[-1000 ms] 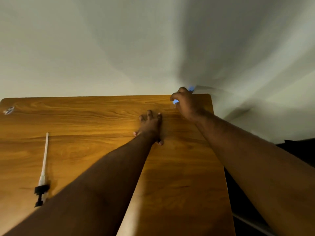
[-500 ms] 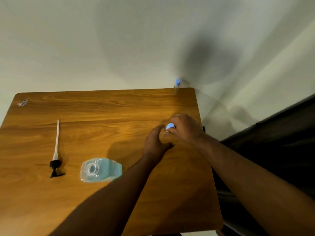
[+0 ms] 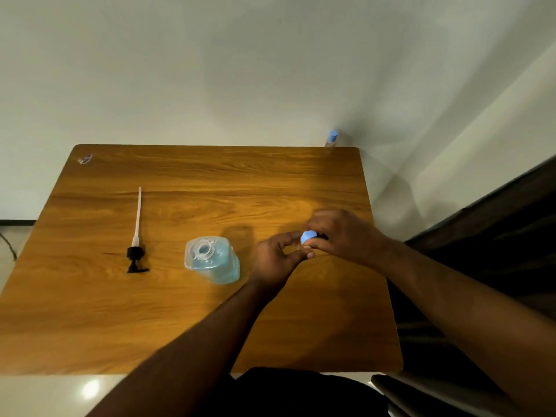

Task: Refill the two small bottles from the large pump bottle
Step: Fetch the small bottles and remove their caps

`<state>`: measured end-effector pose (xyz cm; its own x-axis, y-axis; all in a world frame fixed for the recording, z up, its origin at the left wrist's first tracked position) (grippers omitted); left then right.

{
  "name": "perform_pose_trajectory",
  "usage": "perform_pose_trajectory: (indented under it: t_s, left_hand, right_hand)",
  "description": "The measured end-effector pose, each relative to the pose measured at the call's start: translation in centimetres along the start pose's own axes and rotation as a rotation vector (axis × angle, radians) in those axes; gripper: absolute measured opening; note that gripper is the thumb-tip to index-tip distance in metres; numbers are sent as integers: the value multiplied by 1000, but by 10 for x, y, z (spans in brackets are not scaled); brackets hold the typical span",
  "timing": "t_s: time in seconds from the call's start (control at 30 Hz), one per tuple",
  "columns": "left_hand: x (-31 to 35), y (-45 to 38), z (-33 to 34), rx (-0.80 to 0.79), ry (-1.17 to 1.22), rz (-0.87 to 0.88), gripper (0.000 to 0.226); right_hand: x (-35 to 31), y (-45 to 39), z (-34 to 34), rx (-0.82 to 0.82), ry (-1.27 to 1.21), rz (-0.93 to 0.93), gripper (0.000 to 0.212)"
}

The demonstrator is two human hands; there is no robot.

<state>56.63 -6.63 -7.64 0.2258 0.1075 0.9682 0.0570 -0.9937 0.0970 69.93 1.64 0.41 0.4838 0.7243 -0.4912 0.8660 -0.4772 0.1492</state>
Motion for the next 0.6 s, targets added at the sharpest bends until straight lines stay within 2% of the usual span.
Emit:
perform_pose_trajectory:
  t_s: [0.17, 0.23, 0.33, 0.4, 0.47, 0.53, 0.6]
  left_hand:
    - [2, 13, 0, -21, 28, -2, 30]
    - [-5, 18, 1, -44, 43, -35, 14]
    - [-11, 21, 4, -56, 3, -41, 32]
    - [-12, 22, 4, -45, 4, -37, 25]
    - [-10, 22, 2, -8, 16, -11, 31]
    - [-9, 22, 2, 3, 8, -3, 35]
    - [-10, 24, 0, 9, -9, -18, 35]
  right_hand:
    - [-6, 1, 1, -98, 153, -182, 18]
    - [-7, 2, 4, -177, 286, -266, 20]
    - [-4, 7, 1, -286, 281, -319, 29]
    - [1, 10, -1, -265, 173, -231, 51]
    - [3, 11, 2, -138, 140, -74, 70]
    - [1, 8, 11, -66, 153, 94, 56]
    - [-6, 4, 18, -107, 146, 153, 36]
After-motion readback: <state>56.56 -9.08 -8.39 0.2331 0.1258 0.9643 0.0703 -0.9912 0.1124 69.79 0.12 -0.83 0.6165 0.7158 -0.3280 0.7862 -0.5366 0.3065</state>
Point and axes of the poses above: each hand's wrist, its own y-axis away from the middle knuckle, its own z-axis out of the palm, x = y × z, the point moved 2 cm from there along -y, towards the middle knuckle, and after that the axes turned 8 degrees about -x, right-handed, at the moved point
